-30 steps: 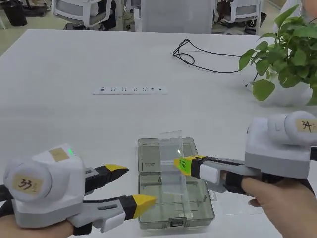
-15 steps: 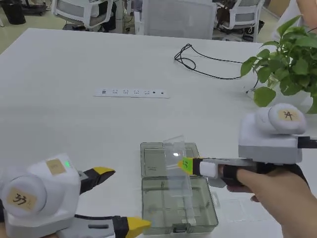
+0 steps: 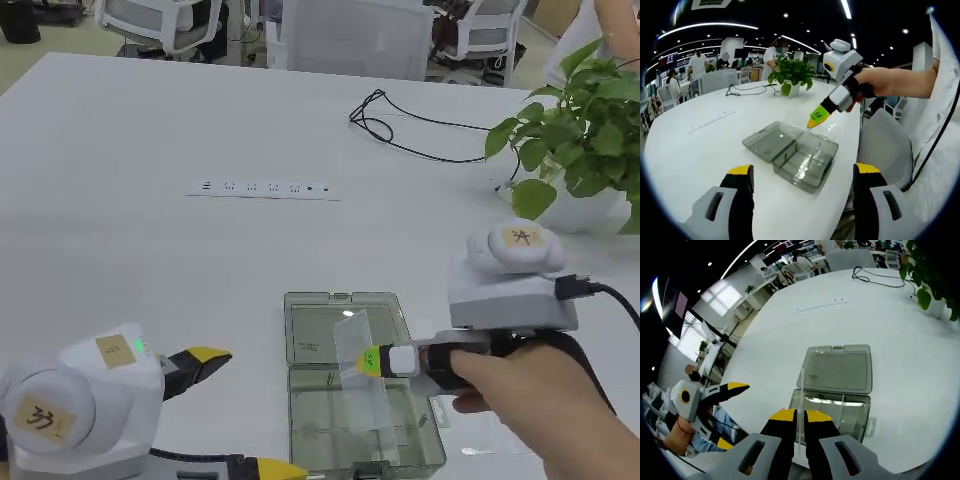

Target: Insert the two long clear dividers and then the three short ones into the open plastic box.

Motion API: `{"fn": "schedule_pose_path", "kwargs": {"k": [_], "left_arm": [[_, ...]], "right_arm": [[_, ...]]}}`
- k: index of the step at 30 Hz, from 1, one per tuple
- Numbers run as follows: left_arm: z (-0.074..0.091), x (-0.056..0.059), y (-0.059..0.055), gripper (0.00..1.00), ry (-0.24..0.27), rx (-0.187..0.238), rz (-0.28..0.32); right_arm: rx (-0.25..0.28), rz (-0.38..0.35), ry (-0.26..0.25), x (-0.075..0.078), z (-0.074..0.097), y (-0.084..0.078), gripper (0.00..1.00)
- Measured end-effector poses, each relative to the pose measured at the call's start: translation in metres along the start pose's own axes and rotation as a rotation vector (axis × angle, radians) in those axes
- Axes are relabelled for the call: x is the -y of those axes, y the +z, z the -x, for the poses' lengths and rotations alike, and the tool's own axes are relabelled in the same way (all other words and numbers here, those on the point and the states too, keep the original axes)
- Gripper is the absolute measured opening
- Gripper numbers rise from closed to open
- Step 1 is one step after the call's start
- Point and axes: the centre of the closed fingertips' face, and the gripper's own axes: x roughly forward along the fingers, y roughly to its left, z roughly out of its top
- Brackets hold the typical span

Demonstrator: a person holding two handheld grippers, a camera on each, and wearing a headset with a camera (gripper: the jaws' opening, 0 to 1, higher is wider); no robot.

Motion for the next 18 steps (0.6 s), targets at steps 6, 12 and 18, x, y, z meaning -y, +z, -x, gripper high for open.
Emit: {"fn": "schedule_pose_path", "kwargs": {"k": [6,12,18], "left_arm": [[-0.003,0.002,-0.005,0.83,-0.029,-0.006,0.003],[-0.006,0.001,-0.007,0.83,-0.044,-0.005,0.002],[-0.007,0.000,-0.006,0.82,-0.053,0.001,0.005]], "right_arm": [[-0.044,-0.034,-0.034,0.007,-0.011,-0.010,0.06],[-0.077,-0.058,-0.065,0.014,-0.021,-0.020,0.06],[-0.097,-0.099,-0.069,0.015,-0.025,-0.026,0.06]]}}
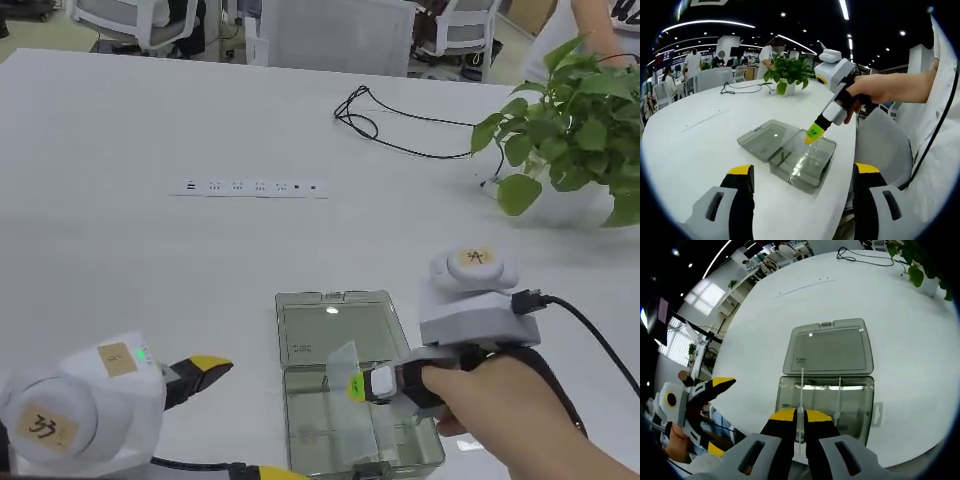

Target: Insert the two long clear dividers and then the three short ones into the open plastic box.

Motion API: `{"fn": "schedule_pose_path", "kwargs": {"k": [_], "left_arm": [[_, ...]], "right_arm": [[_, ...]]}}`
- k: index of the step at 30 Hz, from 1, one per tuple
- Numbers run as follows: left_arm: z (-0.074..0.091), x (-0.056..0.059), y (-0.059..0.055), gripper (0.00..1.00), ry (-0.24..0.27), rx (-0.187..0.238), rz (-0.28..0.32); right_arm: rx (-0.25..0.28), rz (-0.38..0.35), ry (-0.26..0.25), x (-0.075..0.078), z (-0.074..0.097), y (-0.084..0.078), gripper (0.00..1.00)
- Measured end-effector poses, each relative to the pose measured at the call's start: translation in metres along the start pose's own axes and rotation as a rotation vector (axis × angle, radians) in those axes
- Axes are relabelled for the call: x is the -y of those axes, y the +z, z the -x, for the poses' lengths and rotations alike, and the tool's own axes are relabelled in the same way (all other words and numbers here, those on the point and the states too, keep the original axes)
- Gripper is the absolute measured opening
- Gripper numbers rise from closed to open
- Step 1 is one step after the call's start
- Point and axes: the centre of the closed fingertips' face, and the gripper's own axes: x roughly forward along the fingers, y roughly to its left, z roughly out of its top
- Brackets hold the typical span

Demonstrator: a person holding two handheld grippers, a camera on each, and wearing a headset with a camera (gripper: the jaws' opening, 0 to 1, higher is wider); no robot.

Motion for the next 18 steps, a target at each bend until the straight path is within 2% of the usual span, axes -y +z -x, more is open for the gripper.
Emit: {"fn": "schedule_pose_path", "kwargs": {"k": [12,18], "left_arm": [[-0.0034,0.0032,-0.0002,0.81,-0.017,0.017,0.010],[-0.0043,0.0025,0.0014,0.81,-0.016,0.027,0.020]], "right_arm": [[-0.044,-0.024,-0.016,0.0036,-0.0095,-0.0072,0.06],[-0.044,-0.022,-0.022,0.0046,-0.0058,-0.0086,0.06]]}}
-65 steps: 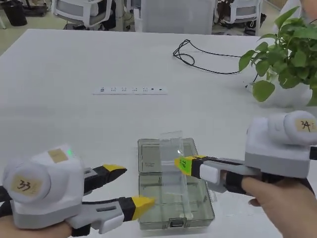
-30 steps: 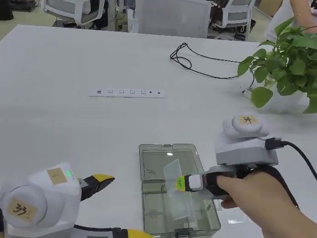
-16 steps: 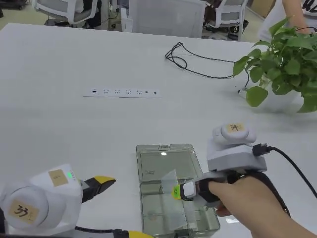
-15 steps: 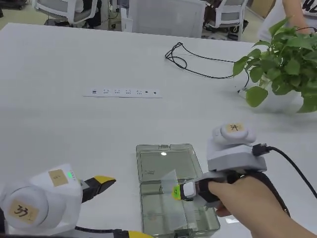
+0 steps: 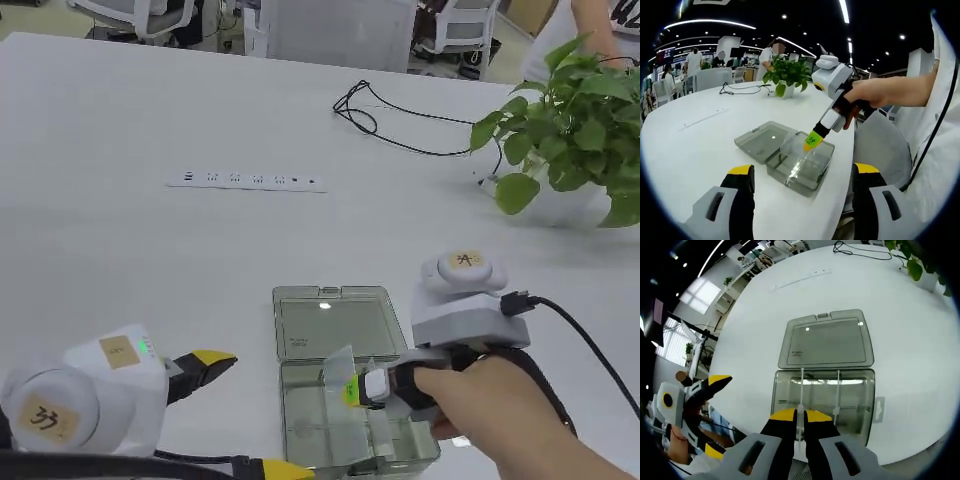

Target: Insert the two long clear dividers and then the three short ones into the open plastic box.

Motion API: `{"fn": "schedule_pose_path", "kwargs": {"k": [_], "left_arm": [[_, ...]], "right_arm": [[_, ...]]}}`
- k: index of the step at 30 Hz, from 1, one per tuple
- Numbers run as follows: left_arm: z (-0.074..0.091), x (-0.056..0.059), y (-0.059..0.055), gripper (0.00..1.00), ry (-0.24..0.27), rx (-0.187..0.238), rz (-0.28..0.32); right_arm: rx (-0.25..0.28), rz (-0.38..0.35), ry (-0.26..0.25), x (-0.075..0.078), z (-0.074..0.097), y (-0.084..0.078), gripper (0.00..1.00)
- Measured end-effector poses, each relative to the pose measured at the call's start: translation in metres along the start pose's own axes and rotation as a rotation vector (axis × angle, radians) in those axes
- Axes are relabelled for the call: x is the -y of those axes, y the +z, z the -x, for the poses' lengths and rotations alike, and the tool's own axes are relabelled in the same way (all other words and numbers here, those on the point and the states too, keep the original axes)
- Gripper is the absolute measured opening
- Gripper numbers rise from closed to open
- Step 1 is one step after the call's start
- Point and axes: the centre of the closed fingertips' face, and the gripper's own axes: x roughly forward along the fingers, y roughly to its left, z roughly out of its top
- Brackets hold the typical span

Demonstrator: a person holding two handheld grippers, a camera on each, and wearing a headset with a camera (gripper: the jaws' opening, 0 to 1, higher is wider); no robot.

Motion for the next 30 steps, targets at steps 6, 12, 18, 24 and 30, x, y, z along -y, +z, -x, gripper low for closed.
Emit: {"fn": "schedule_pose_path", "kwargs": {"k": [6,12,18,24,30], "left_arm": [[-0.0011,0.0011,0.0001,0.81,-0.004,0.000,0.004],[-0.0014,0.0006,-0.0012,0.81,-0.004,0.000,0.009],[-0.0023,0.0015,-0.0020,0.81,-0.008,-0.003,0.013],[-0.0034,0.0014,-0.0033,0.81,-0.009,-0.009,0.015],[-0.0038,0.0010,-0.0044,0.80,-0.008,-0.014,0.019]], "right_arm": [[-0.021,-0.003,-0.006,0.0011,-0.0017,0.0010,0.06],[-0.032,0.002,-0.012,0.0035,-0.0033,0.0000,0.06],[-0.039,0.016,-0.010,0.0022,-0.0064,0.0006,0.06],[-0.029,0.027,-0.016,0.0034,-0.0084,0.0023,0.06],[-0.010,0.045,-0.023,0.0041,-0.0072,0.0059,0.06]]}}
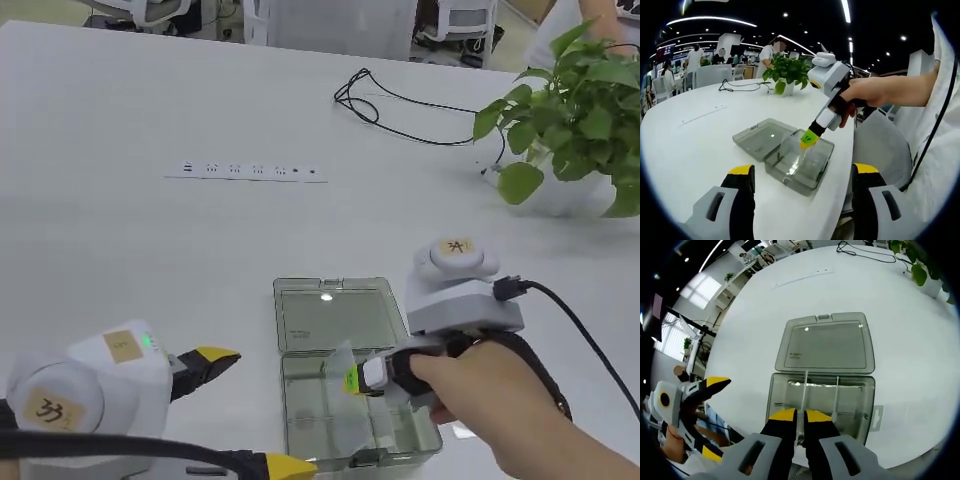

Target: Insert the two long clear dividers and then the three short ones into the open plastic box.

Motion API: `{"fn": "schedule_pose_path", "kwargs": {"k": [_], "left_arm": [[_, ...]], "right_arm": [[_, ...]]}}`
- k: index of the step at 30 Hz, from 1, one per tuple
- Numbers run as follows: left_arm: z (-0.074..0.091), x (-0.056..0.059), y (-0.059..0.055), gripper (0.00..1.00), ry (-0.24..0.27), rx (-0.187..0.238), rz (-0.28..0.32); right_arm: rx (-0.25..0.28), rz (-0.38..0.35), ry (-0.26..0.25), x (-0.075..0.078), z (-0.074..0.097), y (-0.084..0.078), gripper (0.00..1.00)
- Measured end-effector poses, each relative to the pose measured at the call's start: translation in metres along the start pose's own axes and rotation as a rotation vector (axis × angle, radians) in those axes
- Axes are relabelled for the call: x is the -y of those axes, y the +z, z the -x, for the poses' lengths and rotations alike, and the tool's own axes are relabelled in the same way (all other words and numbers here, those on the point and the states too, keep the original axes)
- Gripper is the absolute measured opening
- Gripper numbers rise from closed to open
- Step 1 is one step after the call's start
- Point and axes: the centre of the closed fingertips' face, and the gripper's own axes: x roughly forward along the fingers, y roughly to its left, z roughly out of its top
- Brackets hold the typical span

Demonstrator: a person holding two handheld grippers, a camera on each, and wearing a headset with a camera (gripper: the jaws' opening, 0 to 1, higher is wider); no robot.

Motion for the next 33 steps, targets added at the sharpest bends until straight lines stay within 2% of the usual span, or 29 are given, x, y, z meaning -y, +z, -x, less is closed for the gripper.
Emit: {"fn": "schedule_pose_path", "kwargs": {"k": [10,19,33], "left_arm": [[-0.002,0.001,-0.001,0.80,-0.004,-0.007,0.000],[-0.002,0.000,0.000,0.80,-0.005,-0.008,0.001],[-0.003,-0.001,-0.002,0.80,-0.003,-0.013,0.002]], "right_arm": [[0.026,0.051,-0.017,-0.001,0.000,0.000,0.06],[0.024,0.070,-0.021,-0.002,-0.005,-0.003,0.06],[0.039,0.132,-0.004,-0.007,-0.010,-0.003,0.07]]}}
